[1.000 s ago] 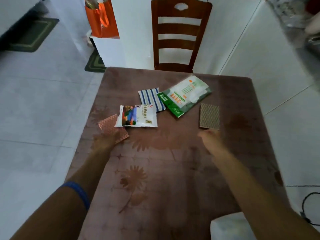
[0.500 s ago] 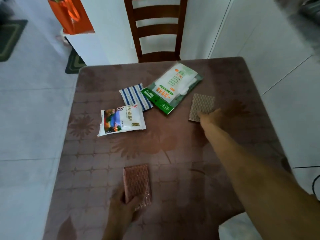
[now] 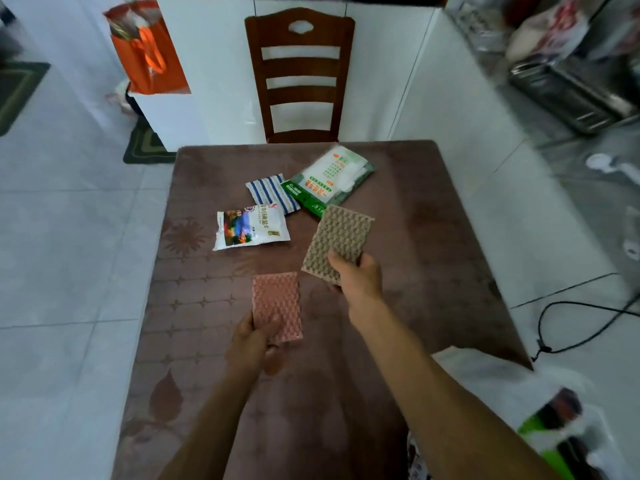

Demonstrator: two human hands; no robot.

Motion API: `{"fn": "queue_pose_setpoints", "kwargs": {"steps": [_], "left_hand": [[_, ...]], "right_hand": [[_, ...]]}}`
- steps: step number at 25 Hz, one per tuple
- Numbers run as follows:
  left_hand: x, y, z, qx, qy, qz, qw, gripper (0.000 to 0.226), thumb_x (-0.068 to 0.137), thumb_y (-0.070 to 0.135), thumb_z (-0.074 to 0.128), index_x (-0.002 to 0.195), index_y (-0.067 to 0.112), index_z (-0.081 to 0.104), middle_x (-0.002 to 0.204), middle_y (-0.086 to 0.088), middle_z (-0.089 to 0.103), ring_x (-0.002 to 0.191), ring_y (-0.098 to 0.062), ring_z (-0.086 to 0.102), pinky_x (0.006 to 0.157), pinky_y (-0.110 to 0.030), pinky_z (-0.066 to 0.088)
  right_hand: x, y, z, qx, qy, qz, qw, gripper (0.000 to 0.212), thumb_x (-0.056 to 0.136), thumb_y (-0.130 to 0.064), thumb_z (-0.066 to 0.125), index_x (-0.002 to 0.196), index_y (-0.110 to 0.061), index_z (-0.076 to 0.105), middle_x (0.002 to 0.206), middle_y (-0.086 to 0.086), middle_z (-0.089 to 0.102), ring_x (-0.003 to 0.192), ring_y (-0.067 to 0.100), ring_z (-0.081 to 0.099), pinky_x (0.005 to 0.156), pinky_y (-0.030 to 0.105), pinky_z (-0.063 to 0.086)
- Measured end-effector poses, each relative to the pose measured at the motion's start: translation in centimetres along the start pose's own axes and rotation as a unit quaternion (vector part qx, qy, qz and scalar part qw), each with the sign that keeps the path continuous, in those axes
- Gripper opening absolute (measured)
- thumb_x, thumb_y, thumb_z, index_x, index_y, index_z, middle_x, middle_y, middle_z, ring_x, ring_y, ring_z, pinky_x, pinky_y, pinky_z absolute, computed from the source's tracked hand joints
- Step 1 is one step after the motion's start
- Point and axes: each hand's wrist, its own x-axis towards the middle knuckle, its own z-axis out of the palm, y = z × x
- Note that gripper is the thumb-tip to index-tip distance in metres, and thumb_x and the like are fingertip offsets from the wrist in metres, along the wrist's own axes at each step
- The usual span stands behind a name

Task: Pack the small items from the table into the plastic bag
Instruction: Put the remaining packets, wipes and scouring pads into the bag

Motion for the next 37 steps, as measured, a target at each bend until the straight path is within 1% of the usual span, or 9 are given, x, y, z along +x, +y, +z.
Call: {"fn": "queue_pose_setpoints", "kwargs": {"steps": [6,10,14,18,23,26,29,34,37], "left_hand": [[-9.4,1.0,4.6,0.034,-0.097,0.070,0.992,0.010,0.092,0.028,0.060,0.100,0.023,0.064,0.092,-0.002,0.073,0.072,-0.011,0.069,0.056,-0.023,0.053],[-17.1,1.0,6.3,0.039,-0.127,0.105,0.986,0.032,0.087,0.032,0.065,0.115,0.017,0.064,0.103,-0.008,0.073,0.091,-0.025,0.070,0.066,-0.038,0.055],[-24.7,0.8,7.6,0.013,-0.089,0.179,0.980,0.018,0.090,0.011,0.062,0.106,0.020,0.066,0.090,0.004,0.074,0.075,-0.006,0.066,0.064,-0.027,0.049],[-31.5,-0.4,12.2,0.149,-0.196,0.134,0.960,0.023,0.086,0.014,0.069,0.108,0.021,0.065,0.079,0.013,0.075,0.068,0.003,0.069,0.053,-0.009,0.049],[-30.4,-3.0,18.1,0.356,-0.167,0.131,0.910,0.047,0.083,0.033,0.071,0.127,0.020,0.059,0.097,0.012,0.068,0.076,-0.002,0.069,0.067,-0.018,0.057],[-29.7,-3.5,20.5,0.406,-0.167,0.214,0.873,0.065,0.082,0.037,0.070,0.141,0.025,0.045,0.137,0.004,0.056,0.120,-0.015,0.056,0.097,-0.023,0.043],[-29.3,-3.3,20.9,0.390,-0.104,0.338,0.850,0.057,0.084,0.034,0.068,0.137,0.027,0.046,0.137,0.007,0.049,0.117,-0.016,0.053,0.090,-0.023,0.042],[-25.6,-3.5,20.4,0.594,-0.016,0.393,0.702,0.062,0.085,0.033,0.062,0.140,0.028,0.034,0.138,-0.003,0.043,0.115,-0.027,0.047,0.088,-0.037,0.043],[-24.2,-2.6,19.8,0.541,-0.019,0.359,0.760,0.029,0.087,0.020,0.058,0.116,0.022,0.057,0.108,-0.008,0.066,0.094,-0.030,0.063,0.077,-0.039,0.051]], "right_hand": [[-13.8,-3.8,-10.1,0.001,-0.037,-0.147,0.988,0.021,0.082,-0.018,0.076,0.101,-0.024,0.068,0.106,0.001,0.074,0.098,0.018,0.070,0.084,0.040,0.059],[-22.3,-2.7,-22.9,0.104,-0.015,-0.135,0.985,0.046,0.074,-0.019,0.078,0.117,-0.016,0.063,0.108,0.008,0.075,0.097,0.028,0.072,0.077,0.044,0.058],[-24.7,1.1,-33.7,0.124,0.072,-0.099,0.985,0.046,0.069,-0.039,0.076,0.110,-0.020,0.067,0.108,0.004,0.075,0.103,0.028,0.070,0.085,0.045,0.056],[-25.0,4.5,-39.2,0.136,0.111,-0.046,0.983,0.049,0.068,-0.039,0.079,0.110,-0.016,0.066,0.112,0.014,0.070,0.092,0.032,0.066,0.071,0.044,0.056],[-26.2,5.2,-42.2,0.137,0.076,-0.015,0.988,0.017,0.090,-0.013,0.063,0.106,-0.017,0.067,0.102,0.014,0.071,0.089,0.035,0.065,0.067,0.035,0.050],[-26.8,6.0,-42.5,0.102,0.059,-0.011,0.993,0.014,0.087,-0.009,0.067,0.098,-0.016,0.069,0.097,0.011,0.073,0.090,0.032,0.066,0.075,0.039,0.055],[-26.5,7.0,-42.6,0.056,0.036,-0.006,0.998,0.019,0.083,-0.005,0.071,0.100,-0.014,0.072,0.094,0.009,0.076,0.091,0.031,0.068,0.079,0.040,0.056],[-24.6,6.9,-40.0,-0.089,-0.053,0.019,0.994,0.038,0.090,-0.009,0.065,0.124,-0.020,0.054,0.105,0.006,0.065,0.082,0.015,0.063,0.058,0.021,0.052],[-22.9,7.0,-38.4,-0.103,-0.025,0.033,0.994,0.036,0.091,-0.009,0.060,0.123,-0.022,0.050,0.117,0.009,0.063,0.086,0.019,0.064,0.056,0.027,0.052]]}}
